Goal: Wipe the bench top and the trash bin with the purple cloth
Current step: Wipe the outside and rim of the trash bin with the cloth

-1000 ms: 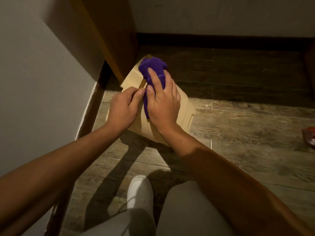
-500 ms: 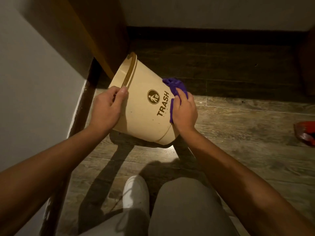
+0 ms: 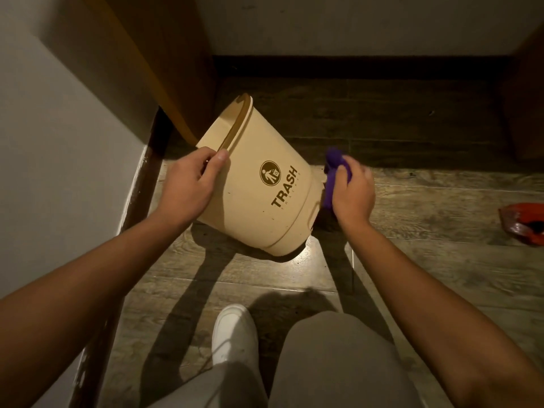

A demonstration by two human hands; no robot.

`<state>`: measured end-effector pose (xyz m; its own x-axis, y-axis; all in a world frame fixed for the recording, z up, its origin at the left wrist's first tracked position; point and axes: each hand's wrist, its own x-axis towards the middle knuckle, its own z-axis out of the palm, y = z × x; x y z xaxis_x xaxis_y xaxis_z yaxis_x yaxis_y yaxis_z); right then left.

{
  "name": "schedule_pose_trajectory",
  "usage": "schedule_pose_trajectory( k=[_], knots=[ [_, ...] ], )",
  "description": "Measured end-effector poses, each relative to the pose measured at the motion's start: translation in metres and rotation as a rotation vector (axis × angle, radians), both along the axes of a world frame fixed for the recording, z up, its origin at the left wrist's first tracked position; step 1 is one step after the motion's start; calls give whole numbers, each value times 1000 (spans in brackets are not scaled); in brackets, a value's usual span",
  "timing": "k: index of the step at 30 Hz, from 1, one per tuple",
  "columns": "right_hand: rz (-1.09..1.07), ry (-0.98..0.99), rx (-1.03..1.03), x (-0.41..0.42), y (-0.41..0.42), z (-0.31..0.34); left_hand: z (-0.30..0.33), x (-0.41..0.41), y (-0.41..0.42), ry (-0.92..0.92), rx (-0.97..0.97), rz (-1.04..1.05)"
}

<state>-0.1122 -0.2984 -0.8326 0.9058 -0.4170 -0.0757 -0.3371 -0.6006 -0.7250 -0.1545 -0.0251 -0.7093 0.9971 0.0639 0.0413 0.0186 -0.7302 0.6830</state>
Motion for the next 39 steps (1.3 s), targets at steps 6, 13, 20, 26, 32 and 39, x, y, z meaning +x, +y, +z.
schedule_pose_trajectory(
  k=[6, 13, 20, 26, 32, 39],
  knots=[
    [294, -433, 170, 1, 82, 100, 12, 18, -4, 95, -71, 99],
    [376, -421, 192, -9, 141, 100, 24, 20, -4, 298, -598, 103],
    [307, -342, 296, 11, 130, 90, 11, 1, 19, 535, -500, -194],
    [373, -389, 276, 3, 140, 104, 23, 7, 14, 258, -431, -60],
    [459, -340, -93, -17, 165, 96, 18, 5, 9, 204, -449, 59],
    [426, -189, -195, -9, 149, 86, 11, -6, 13, 198, -416, 187]
  ],
)
